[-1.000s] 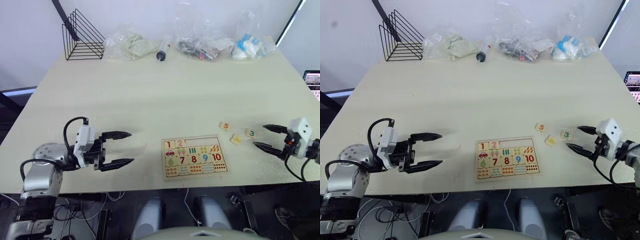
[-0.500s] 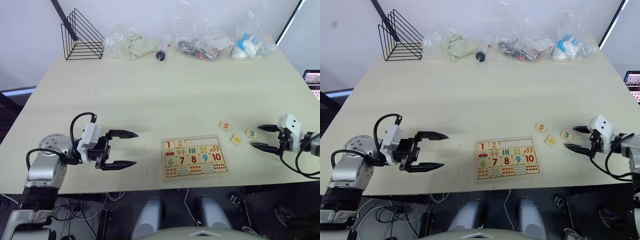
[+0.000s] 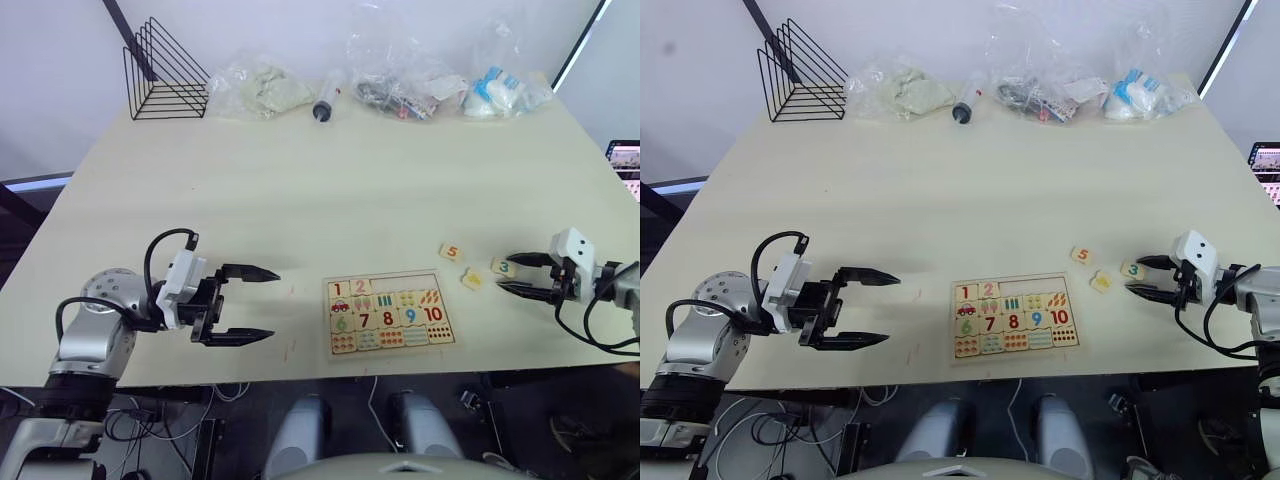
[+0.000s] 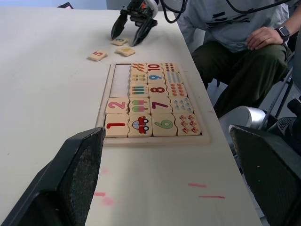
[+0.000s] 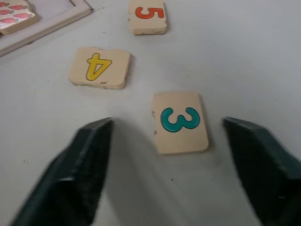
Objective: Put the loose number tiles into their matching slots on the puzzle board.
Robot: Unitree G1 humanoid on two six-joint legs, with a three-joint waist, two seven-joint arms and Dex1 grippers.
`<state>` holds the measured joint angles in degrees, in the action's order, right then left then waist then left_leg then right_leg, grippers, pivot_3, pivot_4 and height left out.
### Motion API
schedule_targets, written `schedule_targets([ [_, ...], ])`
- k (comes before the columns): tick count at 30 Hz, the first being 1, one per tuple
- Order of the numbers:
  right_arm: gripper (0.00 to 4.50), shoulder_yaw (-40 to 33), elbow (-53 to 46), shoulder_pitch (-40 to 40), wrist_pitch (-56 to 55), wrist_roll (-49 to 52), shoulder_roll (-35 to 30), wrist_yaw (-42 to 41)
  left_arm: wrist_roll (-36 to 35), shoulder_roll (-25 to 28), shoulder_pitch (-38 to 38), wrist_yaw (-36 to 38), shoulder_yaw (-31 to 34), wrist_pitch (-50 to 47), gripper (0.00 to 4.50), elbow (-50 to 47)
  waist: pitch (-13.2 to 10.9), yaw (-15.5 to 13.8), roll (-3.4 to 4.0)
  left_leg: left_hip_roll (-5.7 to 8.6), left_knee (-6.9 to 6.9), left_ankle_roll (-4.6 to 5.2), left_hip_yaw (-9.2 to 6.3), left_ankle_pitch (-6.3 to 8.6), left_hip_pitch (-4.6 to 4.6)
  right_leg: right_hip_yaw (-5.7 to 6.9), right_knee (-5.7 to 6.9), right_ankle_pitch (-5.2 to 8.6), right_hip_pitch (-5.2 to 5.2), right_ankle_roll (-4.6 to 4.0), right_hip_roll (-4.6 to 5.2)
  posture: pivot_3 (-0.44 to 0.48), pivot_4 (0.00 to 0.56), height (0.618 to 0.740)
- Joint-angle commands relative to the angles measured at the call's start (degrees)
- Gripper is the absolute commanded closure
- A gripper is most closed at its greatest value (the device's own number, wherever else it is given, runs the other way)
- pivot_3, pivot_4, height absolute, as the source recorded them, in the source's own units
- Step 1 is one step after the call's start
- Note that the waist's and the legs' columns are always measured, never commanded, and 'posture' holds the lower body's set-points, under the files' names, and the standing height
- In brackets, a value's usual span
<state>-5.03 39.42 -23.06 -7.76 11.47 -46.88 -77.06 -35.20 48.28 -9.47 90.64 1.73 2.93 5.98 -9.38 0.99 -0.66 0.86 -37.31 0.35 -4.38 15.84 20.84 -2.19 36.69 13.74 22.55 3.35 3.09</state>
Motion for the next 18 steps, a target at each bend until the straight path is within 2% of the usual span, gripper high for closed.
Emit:
schedule_targets([
  [1, 2.89, -0.5, 0.7, -0.2, -0.4, -0.2, -0.5, 0.7, -1.4, 0.9, 0.2, 1.9, 0.6, 1.0, 0.0, -0.9, 0.0, 0.0, 0.0, 0.0, 0.0, 0.0, 0.0, 0.0, 0.0, 0.0, 0.0, 0.0, 0.0, 0.0, 0.0, 0.0, 0.15, 0.74],
  [3, 3.61, -0.6, 0.9, -0.2, -0.8, -0.1, -0.5, 0.9, -0.9, 0.2, 0.3, 1.9, 1.0, 1.5, 0.0, -0.8, 0.0, 0.0, -0.01, 0.0, -0.01, 0.0, 0.0, 0.0, -0.01, -0.02, 0.02, 0.0, 0.0, 0.0, 0.0, 0.0, 0.15, 0.74],
  [10, 3.62, -0.6, -1.5, -0.8, -0.7, -0.3, -1.5, 2.2, 2.1, -2.8, -1.2, 0.3, 1.9, 4.3, 0.0, 0.8, 0.0, 0.0, -0.01, 0.01, -0.05, 0.0, 0.01, 0.0, -0.03, -0.07, 0.04, -0.01, -0.01, 0.0, 0.0, 0.0, 0.15, 0.74],
  [16, 3.62, 0.4, -9.2, -0.4, 2.0, -0.7, -2.3, 2.2, 2.1, -3.6, -1.5, 0.7, 2.4, 4.3, 0.0, 1.9, 0.0, 0.0, 0.02, 0.0, -0.02, 0.0, 0.01, 0.0, -0.01, -0.07, 0.05, -0.01, 0.02, 0.0, -0.03, 0.0, 0.15, 0.74],
  [18, 3.62, 0.8, -14.5, 0.2, 5.3, 0.0, -2.7, 2.1, 1.8, -3.4, -1.4, 0.8, 2.7, 3.5, 0.0, 2.2, 0.0, 0.0, 0.02, 0.0, -0.03, 0.0, 0.0, 0.0, 0.0, -0.07, 0.04, -0.01, 0.03, 0.0, -0.03, 0.0, 0.15, 0.74],
])
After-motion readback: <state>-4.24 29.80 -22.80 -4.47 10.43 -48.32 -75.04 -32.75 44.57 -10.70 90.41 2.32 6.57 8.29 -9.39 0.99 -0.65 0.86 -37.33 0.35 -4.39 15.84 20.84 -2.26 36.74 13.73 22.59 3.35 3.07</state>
